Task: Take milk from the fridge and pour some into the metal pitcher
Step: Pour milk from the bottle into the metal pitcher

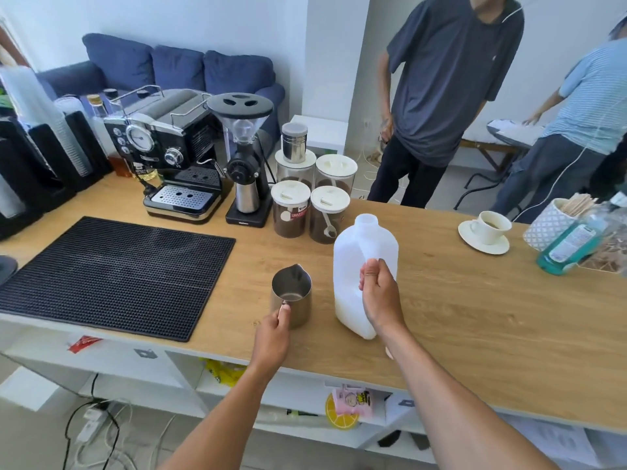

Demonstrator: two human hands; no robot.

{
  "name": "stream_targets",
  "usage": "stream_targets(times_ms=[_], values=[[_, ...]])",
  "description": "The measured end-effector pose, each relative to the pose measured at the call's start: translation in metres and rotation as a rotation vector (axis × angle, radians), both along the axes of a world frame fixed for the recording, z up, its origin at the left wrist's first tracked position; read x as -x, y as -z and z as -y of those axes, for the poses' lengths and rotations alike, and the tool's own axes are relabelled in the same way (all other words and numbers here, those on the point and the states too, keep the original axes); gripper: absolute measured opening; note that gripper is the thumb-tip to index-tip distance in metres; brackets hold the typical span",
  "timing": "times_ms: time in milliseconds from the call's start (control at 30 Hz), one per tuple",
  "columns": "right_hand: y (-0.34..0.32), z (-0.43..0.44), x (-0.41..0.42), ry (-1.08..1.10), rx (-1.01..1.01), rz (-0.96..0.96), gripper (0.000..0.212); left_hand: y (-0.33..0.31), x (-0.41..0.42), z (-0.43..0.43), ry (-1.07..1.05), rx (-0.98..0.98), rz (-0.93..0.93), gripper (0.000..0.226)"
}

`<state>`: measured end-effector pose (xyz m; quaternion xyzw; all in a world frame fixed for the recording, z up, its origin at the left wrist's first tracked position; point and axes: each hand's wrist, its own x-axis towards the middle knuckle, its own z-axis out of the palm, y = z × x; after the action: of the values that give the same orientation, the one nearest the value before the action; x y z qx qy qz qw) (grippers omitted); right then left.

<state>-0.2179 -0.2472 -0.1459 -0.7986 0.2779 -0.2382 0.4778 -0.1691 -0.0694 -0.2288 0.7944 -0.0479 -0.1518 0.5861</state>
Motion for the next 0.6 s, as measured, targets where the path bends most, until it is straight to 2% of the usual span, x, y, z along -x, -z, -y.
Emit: stream_targets(times_ms=[167, 433, 600], values=[[-0.019, 0.013, -0.008, 0.005, 0.061, 0.010, 0.044, 0.007, -0.014, -0.007, 0.026, 0.025, 0.021, 0.045], [-0.047, 0.025, -0.012, -0.296, 0.259, -0.168, 0.046, 0.012, -0.020, -0.010, 0.070, 0.073, 0.049, 0.045], [-0.051, 0.017, -0.008, -0.379, 0.399, -0.267, 0.049, 0.016, -0.023, -0.011, 0.081, 0.097, 0.039, 0.048]])
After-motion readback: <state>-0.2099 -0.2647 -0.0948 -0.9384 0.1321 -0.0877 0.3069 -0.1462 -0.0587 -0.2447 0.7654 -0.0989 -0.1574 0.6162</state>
